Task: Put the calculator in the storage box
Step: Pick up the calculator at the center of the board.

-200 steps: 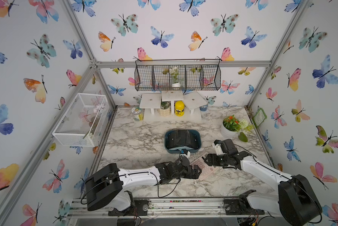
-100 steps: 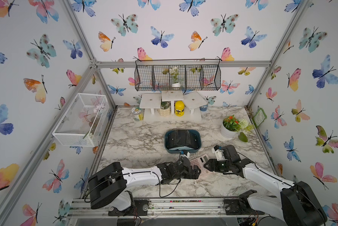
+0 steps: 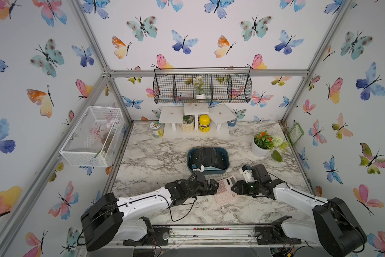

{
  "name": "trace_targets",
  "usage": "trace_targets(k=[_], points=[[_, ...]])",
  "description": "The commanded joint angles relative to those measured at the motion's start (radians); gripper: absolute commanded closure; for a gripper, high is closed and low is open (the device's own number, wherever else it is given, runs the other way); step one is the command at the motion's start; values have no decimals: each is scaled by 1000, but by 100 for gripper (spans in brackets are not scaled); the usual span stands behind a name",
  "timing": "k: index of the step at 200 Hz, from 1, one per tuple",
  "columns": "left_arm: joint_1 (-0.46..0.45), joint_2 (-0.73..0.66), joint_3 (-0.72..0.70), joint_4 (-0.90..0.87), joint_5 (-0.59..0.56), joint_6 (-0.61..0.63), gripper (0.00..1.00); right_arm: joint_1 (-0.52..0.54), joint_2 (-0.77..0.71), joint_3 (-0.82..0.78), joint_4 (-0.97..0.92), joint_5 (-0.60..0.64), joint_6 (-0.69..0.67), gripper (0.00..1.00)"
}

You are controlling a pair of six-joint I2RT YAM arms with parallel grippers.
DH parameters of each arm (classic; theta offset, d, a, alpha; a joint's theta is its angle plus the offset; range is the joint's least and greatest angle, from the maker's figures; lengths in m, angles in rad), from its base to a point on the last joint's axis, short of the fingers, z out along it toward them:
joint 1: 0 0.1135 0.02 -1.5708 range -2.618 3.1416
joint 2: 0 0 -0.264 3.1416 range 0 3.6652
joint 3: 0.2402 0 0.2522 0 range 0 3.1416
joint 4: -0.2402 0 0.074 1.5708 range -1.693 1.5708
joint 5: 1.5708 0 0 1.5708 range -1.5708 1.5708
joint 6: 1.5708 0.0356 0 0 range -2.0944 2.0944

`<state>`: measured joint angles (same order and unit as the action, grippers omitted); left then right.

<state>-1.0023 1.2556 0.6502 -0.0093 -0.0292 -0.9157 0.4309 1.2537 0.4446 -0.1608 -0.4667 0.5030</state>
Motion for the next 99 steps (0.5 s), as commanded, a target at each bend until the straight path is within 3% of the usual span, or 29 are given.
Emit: trace_targets(k=[1,59,99], points=[[51,-64,-17,-91,-28,39,0,-1,16,22,22,-18,-17,53],[192,-181,-43,-151,-10,81,0,0,41,37,25,-26,-24,60],[244,-204,-37,-170,9,104,0,0,44,56,0,-20,-40,74]])
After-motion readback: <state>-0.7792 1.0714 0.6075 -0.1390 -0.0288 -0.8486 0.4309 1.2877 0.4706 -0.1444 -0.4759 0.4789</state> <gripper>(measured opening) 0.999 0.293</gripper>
